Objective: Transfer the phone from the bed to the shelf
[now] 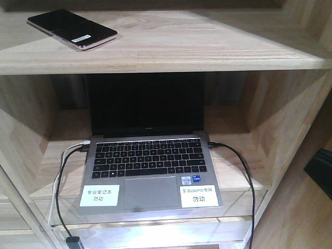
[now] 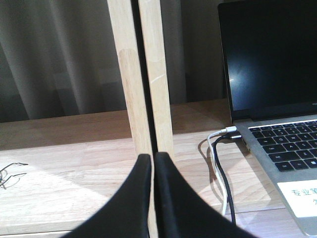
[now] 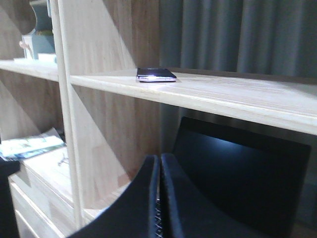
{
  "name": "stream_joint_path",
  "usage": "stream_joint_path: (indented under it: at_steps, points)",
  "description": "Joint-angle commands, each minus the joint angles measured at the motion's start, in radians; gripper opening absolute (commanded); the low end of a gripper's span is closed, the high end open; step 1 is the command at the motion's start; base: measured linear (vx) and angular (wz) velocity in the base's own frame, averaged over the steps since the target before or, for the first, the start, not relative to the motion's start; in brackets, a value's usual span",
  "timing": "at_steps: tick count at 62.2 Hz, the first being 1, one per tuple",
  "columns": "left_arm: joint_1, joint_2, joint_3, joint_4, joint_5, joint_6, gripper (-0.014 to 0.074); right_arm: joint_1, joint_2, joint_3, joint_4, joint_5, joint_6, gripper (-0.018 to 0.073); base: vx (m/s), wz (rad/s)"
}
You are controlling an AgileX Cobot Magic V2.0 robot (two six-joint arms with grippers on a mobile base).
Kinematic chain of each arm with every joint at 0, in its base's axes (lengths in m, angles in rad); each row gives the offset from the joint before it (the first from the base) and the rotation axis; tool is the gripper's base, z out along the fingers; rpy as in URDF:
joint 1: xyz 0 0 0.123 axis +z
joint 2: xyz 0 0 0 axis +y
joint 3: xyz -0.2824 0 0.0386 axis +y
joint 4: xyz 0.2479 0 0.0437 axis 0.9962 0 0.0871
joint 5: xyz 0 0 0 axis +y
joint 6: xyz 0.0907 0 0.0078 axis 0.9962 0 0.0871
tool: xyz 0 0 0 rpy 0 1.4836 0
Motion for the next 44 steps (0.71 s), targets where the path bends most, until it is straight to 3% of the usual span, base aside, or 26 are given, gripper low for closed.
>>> stream_joint_path:
  at_steps: [1, 8, 12, 23, 37, 44]
  points:
    - [-0.004, -0.013, -0.021, -0.009, -0.072, -0.006, 0.0001, -0.004, 0.006, -0.025, 0.044, -0.048, -0.002, -0.0010, 0.00, 0.00]
    - [-0.004, -0.013, -0.021, -0.009, -0.072, -0.006, 0.0001, -0.004, 0.006, -0.025, 0.034, -0.049, 0.004, -0.0010, 0.00, 0.00]
    - [-0.004, -0.013, -0.021, -0.009, -0.072, -0.006, 0.0001, -0.004, 0.006, -0.025, -0.019, -0.050, 0.051, -0.0010, 0.00, 0.00]
    - [-0.004, -0.013, -0.021, -0.009, -0.072, -0.006, 0.0001, -0.004, 0.006, -0.025, -0.337, -0.050, 0.404, -0.0010, 0.00, 0.00]
    - [-0.004, -0.013, -0.021, -0.009, -0.072, -0.006, 0.0001, -0.004, 0.006, -0.025, -0.850, -0.069, 0.951, -0.0010, 0.00, 0.00]
    - [-0.004, -0.013, -0.021, -0.009, -0.072, -0.006, 0.0001, -0.004, 0.006, -0.025, -0.933, -0.098, 1.034, -0.0010, 0.00, 0.00]
